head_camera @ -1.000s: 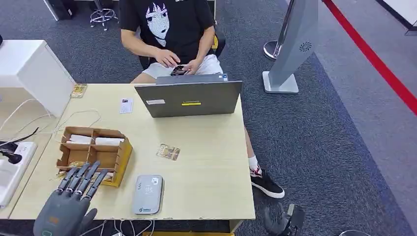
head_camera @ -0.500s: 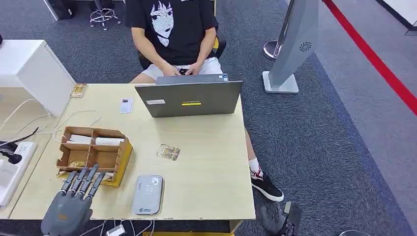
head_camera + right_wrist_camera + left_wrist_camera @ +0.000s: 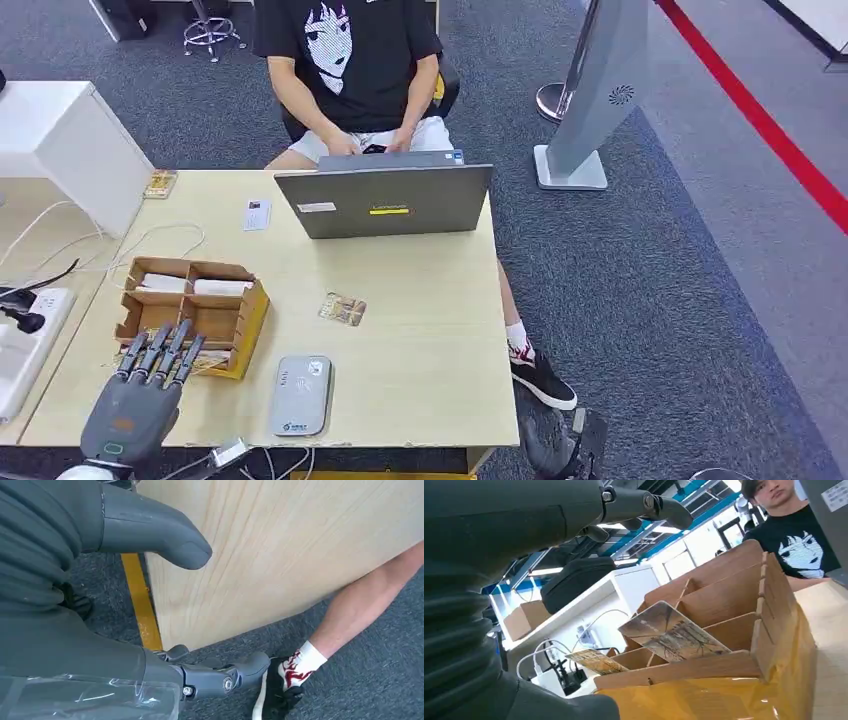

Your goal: Pass the card to the sensor for recognition and then transmit it.

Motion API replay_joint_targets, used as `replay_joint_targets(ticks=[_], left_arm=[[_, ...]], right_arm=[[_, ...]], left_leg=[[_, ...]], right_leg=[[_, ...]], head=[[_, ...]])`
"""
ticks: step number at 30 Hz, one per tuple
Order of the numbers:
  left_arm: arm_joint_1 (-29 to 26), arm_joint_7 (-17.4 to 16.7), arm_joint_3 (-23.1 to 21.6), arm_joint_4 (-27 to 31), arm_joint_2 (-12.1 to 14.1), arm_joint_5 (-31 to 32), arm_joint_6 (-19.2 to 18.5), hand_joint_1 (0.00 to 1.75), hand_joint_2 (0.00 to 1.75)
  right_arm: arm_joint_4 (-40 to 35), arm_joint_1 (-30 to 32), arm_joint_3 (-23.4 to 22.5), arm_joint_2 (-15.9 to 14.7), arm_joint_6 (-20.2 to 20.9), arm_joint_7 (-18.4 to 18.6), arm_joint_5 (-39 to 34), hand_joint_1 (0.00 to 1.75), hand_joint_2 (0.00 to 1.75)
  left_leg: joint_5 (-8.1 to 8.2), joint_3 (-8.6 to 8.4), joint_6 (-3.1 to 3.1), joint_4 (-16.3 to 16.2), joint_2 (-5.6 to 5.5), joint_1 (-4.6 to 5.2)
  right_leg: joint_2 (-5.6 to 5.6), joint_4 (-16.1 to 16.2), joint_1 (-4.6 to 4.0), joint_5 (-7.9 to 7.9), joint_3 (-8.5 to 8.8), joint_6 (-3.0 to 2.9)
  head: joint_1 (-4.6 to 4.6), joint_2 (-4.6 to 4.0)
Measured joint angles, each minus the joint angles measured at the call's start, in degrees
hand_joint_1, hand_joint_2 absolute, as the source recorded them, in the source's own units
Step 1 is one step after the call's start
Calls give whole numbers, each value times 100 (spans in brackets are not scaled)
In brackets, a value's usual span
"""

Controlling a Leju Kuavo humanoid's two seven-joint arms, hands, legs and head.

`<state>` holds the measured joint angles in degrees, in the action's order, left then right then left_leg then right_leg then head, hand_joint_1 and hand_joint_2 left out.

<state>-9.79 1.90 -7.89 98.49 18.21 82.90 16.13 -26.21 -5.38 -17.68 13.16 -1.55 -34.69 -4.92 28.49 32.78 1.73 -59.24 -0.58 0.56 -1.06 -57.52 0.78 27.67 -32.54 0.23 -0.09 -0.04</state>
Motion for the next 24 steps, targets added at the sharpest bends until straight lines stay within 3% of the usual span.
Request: replay_joint_targets(ticks=[24], left_arm=[[474,9,151,-623,-341,31,15,0,175]], right_arm=[[0,-36,42,37,44,70,31,0,175]], left_leg=[[0,0,0,0,-1,0]], right_leg=[[0,0,0,0,0,0]], head=[[0,0]])
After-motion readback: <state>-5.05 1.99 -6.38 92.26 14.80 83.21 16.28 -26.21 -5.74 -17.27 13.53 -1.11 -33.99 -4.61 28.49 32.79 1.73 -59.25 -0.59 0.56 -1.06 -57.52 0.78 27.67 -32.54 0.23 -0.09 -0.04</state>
